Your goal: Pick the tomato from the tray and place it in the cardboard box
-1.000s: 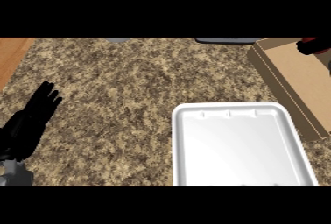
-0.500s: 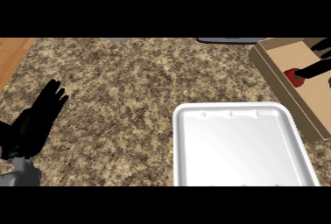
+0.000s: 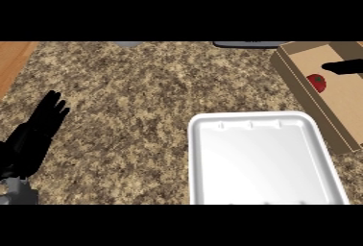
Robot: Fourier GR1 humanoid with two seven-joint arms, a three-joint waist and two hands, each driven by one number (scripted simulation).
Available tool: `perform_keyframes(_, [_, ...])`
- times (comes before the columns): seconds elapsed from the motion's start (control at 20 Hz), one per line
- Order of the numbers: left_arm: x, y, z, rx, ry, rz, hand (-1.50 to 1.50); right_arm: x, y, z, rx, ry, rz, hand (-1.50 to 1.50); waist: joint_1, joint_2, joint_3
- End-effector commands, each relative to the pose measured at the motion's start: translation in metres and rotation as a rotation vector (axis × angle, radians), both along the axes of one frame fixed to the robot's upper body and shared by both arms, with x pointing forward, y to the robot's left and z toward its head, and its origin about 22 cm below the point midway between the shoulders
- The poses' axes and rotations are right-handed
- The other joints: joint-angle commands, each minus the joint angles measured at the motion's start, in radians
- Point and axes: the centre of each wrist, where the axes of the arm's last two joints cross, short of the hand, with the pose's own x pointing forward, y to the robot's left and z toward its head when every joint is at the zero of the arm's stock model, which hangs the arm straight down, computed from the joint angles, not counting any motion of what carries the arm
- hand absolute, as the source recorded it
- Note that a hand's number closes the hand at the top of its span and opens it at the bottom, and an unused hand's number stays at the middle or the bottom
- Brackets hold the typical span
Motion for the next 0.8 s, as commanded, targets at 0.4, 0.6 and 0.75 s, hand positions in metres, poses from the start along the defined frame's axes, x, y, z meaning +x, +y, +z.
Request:
perform_keyframes(0.4, [-0.011,0.003,-0.012,-0.008,-0.006,0.032,0.00,-0.047,-0.078,0.020,0.268,-0.293,-0.101,-1.50,-0.020,-0.010,-0.002])
perform_keyframes(0.6, [-0.007,0.019,-0.010,0.014,0.011,0.019,0.00,-0.076,-0.105,0.013,0.297,-0.322,-0.080,-1.50,-0.029,-0.012,-0.003])
perform_keyframes(0.75, [-0.016,0.011,-0.006,0.000,0.008,0.026,0.00,-0.097,-0.128,0.018,0.259,-0.295,-0.045,-1.50,-0.018,-0.010,-0.002])
